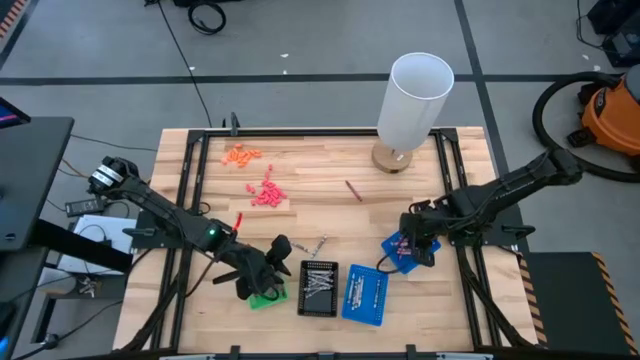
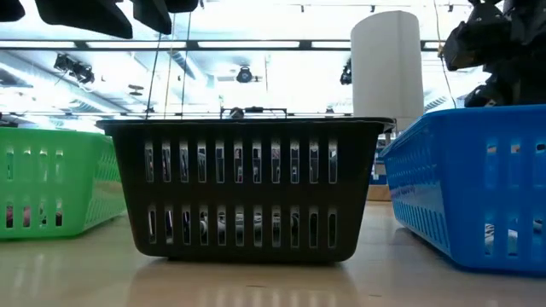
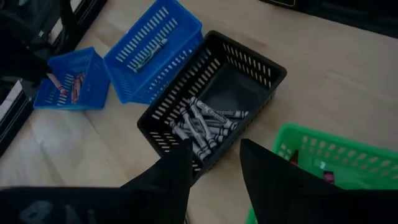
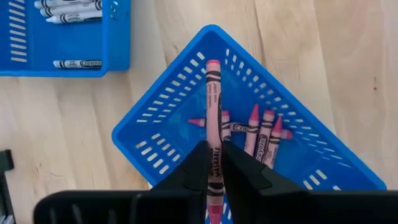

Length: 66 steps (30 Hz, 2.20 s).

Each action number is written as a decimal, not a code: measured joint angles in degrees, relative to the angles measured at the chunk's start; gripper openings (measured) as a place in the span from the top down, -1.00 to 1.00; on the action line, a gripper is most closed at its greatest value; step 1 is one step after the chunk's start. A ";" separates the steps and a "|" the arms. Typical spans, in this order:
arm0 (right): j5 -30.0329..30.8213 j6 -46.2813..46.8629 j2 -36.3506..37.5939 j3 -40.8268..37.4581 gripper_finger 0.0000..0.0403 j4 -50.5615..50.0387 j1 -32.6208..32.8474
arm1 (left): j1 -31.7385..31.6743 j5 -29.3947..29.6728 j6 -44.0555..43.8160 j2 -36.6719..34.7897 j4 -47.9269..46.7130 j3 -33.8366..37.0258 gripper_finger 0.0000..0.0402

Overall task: Sort crayons
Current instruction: Put the pink crayon into the right blue basket, then put the red crayon into the green basket

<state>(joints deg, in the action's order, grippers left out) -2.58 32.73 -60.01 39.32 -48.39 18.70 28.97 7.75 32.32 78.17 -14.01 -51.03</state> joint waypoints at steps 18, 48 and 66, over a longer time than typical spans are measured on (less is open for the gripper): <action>11.97 2.68 -1.00 2.37 0.65 2.10 -1.95 | -0.60 2.68 -2.83 0.02 10.43 7.43 0.29; 22.37 -14.99 -27.69 2.35 0.64 38.57 -25.37 | -4.55 3.56 -32.11 0.02 8.20 7.41 0.28; 21.94 -18.35 -37.88 2.33 0.64 53.43 -30.79 | -4.55 3.56 -32.16 0.02 7.62 7.39 0.28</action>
<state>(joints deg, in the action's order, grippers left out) 19.37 14.38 -97.89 41.65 5.04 -12.09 24.43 11.31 0.16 78.19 -6.39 -43.64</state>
